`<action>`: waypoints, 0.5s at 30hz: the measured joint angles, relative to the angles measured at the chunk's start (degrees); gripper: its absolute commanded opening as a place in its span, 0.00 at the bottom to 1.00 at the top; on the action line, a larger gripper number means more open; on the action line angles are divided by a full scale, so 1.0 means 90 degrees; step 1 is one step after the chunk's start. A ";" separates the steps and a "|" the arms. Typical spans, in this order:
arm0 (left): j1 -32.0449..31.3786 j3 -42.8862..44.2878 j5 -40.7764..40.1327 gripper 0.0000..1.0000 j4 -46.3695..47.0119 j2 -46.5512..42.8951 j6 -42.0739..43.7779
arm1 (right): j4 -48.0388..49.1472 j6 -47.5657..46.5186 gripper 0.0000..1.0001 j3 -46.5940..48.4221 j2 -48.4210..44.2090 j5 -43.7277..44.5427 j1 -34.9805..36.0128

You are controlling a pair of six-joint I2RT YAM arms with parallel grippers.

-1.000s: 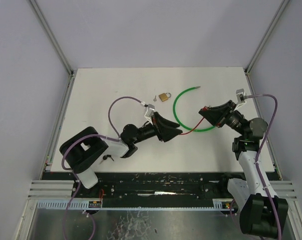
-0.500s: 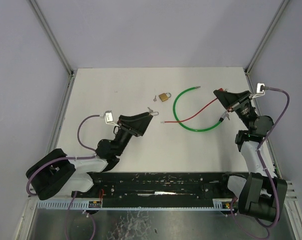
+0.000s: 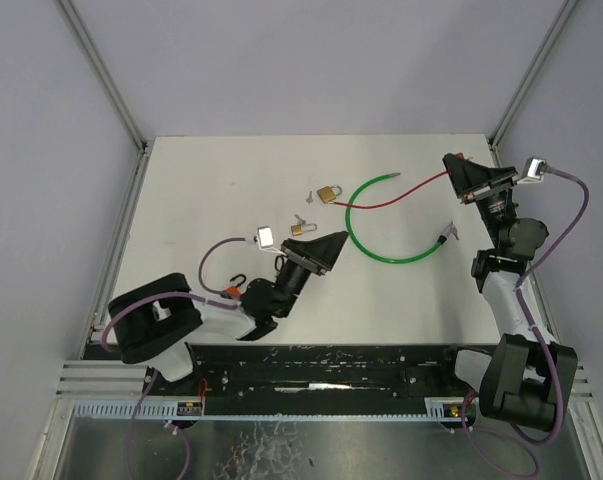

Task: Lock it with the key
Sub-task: Pick up the lock from the center of the board.

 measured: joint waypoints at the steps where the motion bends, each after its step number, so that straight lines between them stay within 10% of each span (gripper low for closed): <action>1: -0.0015 0.0189 -0.0114 0.68 0.0000 0.0185 0.0000 | -0.0039 0.0000 0.00 -0.0034 -0.0012 0.0034 0.0034; 15: -0.0022 0.1528 -0.0920 0.52 0.0010 0.1331 0.0325 | -0.0425 0.0189 0.00 -0.0408 -0.0401 0.0158 0.0107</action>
